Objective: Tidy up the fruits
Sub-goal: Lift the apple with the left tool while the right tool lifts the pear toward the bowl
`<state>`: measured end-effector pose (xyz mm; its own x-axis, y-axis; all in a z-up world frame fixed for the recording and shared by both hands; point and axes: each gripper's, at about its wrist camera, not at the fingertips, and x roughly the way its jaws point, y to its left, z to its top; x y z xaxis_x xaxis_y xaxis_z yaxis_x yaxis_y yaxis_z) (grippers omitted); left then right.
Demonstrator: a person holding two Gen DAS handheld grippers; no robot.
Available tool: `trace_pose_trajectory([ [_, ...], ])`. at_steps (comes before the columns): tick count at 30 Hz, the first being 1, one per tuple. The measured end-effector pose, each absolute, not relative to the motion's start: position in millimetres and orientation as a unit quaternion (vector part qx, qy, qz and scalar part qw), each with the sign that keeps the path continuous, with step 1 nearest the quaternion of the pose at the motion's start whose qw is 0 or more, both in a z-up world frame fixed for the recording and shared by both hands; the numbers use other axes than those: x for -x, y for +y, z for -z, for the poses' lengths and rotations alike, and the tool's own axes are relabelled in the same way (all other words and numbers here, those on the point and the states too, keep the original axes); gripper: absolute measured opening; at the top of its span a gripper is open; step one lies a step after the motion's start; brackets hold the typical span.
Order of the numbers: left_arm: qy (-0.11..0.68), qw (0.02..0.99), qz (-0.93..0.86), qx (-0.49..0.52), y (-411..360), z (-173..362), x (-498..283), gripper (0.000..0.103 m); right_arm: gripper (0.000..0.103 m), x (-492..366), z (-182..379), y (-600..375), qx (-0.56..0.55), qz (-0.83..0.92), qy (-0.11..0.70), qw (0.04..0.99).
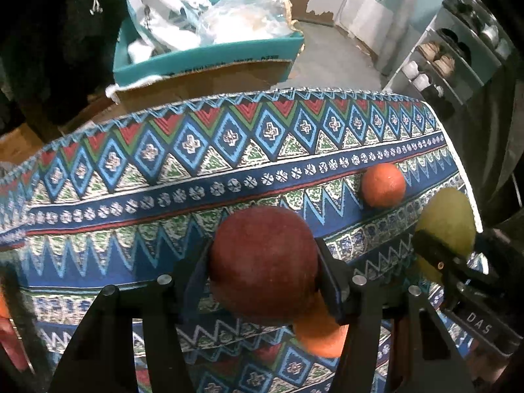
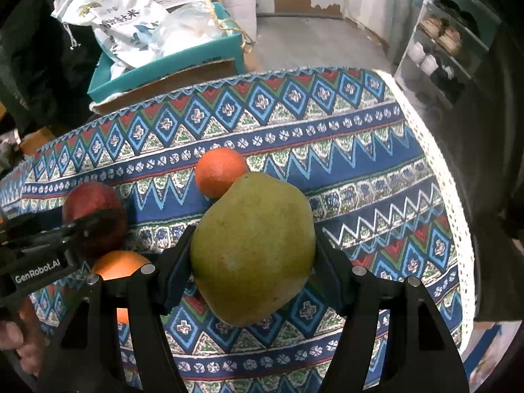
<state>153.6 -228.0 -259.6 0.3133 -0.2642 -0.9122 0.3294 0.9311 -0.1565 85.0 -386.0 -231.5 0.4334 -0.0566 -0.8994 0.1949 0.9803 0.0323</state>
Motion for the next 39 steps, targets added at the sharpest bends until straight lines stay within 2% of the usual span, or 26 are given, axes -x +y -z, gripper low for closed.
trace_pose_trajectory([
  [16,0.497,0.849,0.175,-0.048,-204.6,205.3,-129.9,0.062,0.068,-79.3,196.1,-364.9,-0.032,0.068,0.490,0.869],
  [39,0.429,0.887,0.165,-0.033,-145.3,121.5,-80.1,0.062,0.068,-45.3,111.1,-333.2,-0.007,0.038,0.408,0.912],
])
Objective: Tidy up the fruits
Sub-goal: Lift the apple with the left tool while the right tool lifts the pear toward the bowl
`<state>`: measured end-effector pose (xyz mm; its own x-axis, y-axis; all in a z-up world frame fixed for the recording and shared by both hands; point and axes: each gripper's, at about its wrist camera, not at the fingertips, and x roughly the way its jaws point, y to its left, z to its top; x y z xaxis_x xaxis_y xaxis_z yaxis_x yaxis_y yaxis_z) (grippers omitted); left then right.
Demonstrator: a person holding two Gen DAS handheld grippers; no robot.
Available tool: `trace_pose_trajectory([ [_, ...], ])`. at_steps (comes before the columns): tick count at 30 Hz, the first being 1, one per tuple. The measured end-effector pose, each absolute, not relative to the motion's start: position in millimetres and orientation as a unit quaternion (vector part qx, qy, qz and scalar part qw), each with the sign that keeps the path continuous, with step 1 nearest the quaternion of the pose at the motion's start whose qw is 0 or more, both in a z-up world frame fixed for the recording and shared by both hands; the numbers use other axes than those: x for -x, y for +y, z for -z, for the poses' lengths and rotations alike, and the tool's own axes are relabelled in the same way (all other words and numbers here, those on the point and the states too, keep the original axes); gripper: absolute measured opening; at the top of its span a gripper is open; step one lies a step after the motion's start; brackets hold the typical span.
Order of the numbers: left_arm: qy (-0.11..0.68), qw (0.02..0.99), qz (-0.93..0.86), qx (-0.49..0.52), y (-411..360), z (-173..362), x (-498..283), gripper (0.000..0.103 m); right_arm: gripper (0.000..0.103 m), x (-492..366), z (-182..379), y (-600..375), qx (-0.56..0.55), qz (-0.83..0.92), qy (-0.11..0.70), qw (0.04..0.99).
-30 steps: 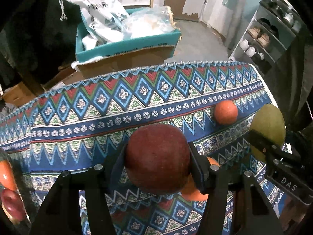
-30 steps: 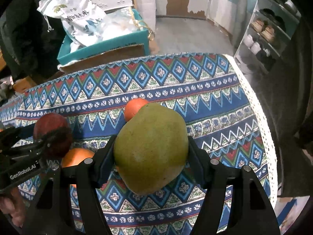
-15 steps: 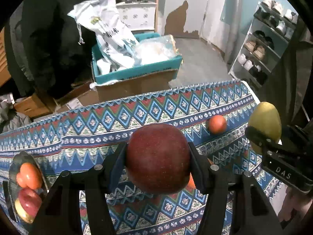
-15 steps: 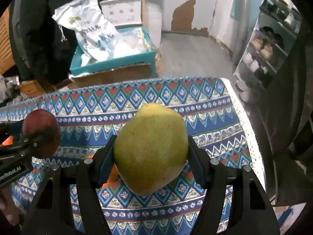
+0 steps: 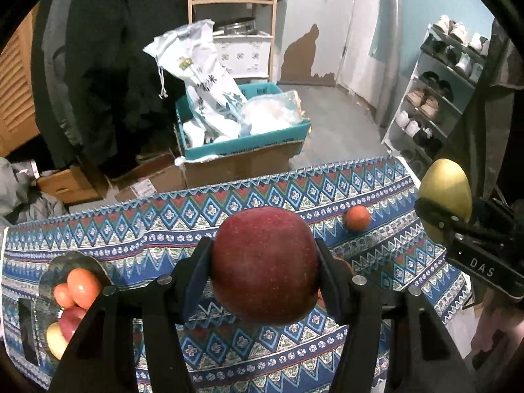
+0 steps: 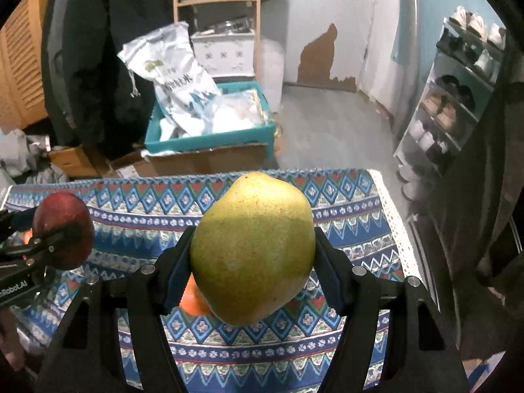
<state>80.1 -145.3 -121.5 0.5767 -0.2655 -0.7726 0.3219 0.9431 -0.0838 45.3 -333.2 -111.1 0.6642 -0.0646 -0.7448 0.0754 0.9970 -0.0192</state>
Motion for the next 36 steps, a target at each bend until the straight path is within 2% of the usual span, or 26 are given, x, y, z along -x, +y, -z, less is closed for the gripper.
trace_pose_trajectory([
  [21,0.389,0.907,0.163,-0.019,-102.0,77.1,-44.7,0.062,0.068,-27.4,57.2,-288.9,0.003,-0.013,0.360,0.933],
  [36,0.400,0.910,0.110,0.019,-34.0,85.5,-44.8,0.062,0.068,-48.2,65.2,-224.2,0.012,-0.076,0.370,0.926],
])
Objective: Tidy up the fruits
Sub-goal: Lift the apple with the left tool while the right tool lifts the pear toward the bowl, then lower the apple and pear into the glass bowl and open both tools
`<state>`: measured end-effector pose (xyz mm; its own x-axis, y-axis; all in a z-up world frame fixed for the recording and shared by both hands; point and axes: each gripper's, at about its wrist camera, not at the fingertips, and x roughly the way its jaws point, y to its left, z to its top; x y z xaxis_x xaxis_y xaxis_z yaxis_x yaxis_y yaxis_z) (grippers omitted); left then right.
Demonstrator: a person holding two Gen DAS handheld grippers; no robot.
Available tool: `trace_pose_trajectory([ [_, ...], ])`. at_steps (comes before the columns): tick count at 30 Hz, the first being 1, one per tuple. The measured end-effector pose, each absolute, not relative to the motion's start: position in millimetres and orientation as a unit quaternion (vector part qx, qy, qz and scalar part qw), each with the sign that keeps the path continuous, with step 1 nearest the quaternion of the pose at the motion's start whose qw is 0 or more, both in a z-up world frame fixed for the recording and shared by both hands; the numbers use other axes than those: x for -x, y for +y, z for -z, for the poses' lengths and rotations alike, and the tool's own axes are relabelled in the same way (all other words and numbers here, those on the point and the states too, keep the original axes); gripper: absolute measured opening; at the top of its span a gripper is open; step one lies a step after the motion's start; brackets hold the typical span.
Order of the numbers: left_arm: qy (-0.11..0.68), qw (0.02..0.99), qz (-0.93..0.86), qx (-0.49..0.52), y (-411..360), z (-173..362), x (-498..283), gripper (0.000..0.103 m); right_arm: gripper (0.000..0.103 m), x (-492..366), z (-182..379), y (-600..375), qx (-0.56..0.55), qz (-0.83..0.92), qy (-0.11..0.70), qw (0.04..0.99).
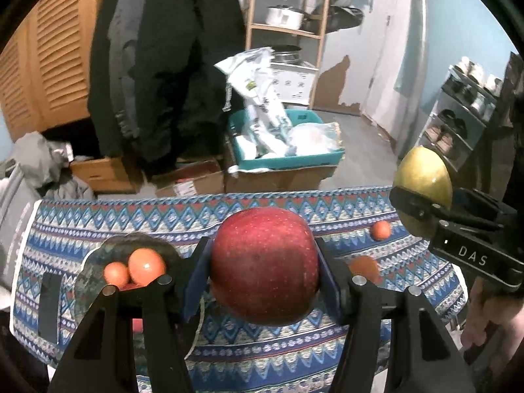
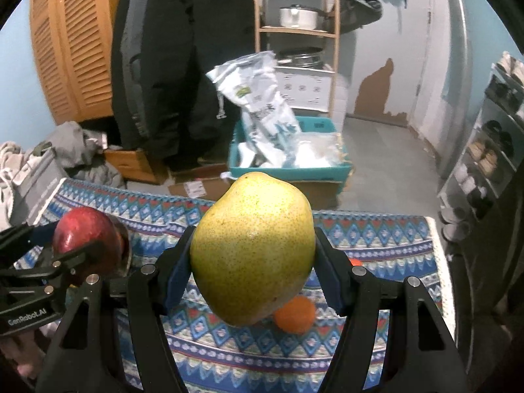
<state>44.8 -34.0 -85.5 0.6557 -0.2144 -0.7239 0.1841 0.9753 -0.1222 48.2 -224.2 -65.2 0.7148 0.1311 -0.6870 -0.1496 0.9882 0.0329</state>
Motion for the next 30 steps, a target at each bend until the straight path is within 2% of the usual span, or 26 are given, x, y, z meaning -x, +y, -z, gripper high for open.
trace_pose_trajectory([
  [30,0.485,0.872,-0.021,0.064,95.6,172.7,-31.1,0.062,0.068,-96.8,131.8,-60.1,0.056,-0.196,0.439,0.875],
])
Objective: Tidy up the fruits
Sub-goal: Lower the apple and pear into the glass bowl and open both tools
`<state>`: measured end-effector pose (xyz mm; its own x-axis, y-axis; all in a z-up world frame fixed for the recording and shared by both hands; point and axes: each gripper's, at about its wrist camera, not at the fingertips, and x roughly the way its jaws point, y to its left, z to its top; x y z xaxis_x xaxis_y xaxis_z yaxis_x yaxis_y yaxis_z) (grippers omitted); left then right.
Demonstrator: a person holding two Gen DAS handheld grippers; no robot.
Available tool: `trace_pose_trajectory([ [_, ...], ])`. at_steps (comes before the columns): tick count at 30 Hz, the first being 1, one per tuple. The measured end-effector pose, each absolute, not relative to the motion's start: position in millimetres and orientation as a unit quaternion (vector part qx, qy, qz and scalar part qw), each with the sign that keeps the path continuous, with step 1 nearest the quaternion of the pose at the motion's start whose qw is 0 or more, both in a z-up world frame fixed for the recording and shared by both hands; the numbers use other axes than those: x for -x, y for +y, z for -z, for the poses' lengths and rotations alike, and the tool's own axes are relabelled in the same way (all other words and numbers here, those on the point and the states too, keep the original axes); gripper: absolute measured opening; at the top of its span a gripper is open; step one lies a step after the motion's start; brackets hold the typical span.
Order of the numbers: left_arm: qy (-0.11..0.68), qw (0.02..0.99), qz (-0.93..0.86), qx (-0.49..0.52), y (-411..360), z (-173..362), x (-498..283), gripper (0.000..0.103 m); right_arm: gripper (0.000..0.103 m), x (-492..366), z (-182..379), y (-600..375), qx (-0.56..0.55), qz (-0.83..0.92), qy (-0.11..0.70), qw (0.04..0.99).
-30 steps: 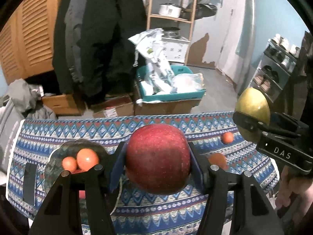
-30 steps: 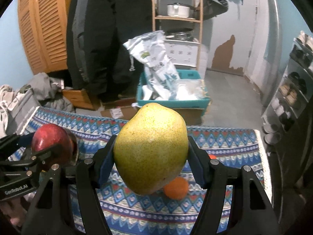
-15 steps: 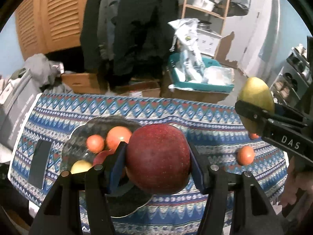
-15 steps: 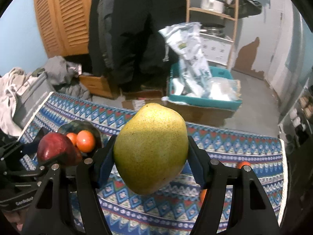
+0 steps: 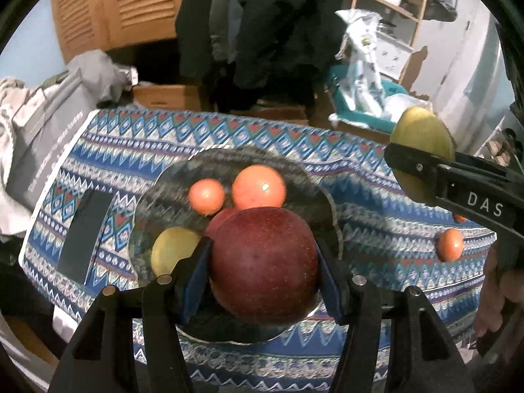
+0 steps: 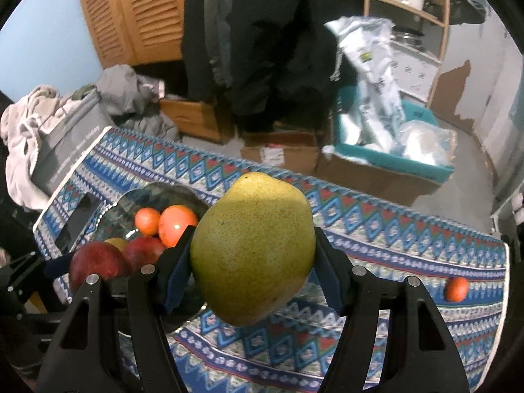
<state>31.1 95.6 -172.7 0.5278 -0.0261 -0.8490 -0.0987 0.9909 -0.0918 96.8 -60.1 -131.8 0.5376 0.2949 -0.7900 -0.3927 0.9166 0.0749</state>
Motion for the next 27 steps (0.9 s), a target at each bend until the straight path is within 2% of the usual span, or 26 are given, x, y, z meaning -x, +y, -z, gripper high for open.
trace_pose_trajectory([
  [11,0.531,0.842,-0.048,0.083,122.3,212.2,-25.4,0.062,0.068,-98.7,175.7,-13.6,0.078,-0.230,0.482,0.842],
  [27,0.555,0.826,-0.040,0.085,120.5,230.3,-24.1,0.062,0.068,-100.0,207.6,3.9,0.098,-0.243,0.519,0.814],
])
